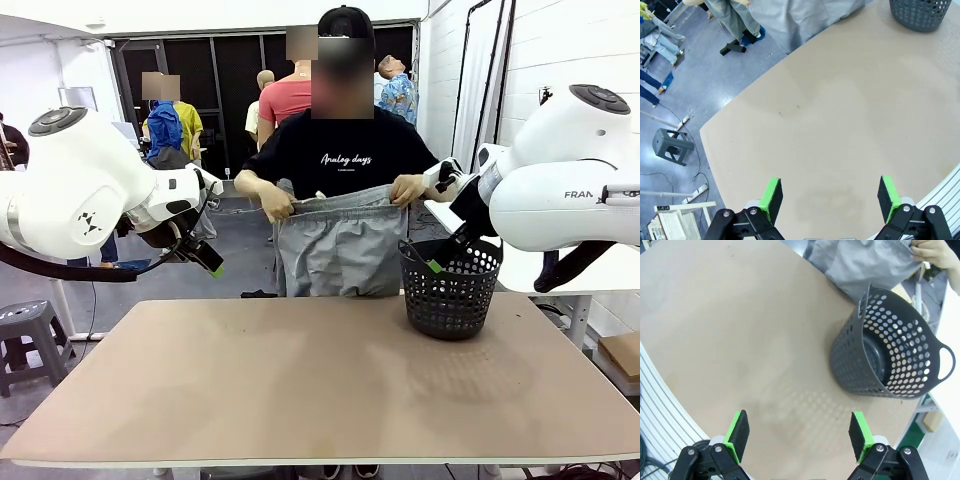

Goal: Fold the training pants.
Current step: Grab both ends of the Training pants handed by a person.

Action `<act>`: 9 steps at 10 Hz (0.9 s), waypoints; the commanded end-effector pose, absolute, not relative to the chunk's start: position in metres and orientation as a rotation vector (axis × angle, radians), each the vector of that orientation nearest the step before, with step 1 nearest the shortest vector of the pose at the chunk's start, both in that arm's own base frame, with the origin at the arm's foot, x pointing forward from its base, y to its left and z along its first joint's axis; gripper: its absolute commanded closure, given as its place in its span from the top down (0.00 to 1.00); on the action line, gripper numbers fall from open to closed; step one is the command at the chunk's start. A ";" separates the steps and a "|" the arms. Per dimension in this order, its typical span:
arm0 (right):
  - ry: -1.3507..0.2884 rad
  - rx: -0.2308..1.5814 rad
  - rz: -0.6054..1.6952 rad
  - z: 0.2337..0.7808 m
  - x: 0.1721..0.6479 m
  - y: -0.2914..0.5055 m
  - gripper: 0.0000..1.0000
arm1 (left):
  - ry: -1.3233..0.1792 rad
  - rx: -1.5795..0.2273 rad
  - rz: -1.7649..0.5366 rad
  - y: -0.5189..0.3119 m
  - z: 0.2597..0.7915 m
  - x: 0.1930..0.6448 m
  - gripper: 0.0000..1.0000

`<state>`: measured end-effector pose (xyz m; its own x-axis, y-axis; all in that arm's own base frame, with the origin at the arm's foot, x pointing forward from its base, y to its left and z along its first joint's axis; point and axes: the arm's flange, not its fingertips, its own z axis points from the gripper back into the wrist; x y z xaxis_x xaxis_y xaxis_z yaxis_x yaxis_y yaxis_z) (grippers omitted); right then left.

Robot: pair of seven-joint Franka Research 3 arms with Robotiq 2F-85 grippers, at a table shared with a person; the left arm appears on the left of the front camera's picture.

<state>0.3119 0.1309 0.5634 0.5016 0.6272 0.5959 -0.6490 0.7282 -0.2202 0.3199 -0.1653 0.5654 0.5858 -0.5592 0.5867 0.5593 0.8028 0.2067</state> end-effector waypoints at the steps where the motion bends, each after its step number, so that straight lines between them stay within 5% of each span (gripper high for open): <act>1: -0.705 0.034 0.770 0.563 0.312 0.131 1.00 | -0.694 0.001 -0.660 -0.165 0.566 0.320 1.00; 9: -0.705 0.034 0.770 0.563 0.312 0.131 1.00 | -0.694 0.001 -0.660 -0.165 0.566 0.320 1.00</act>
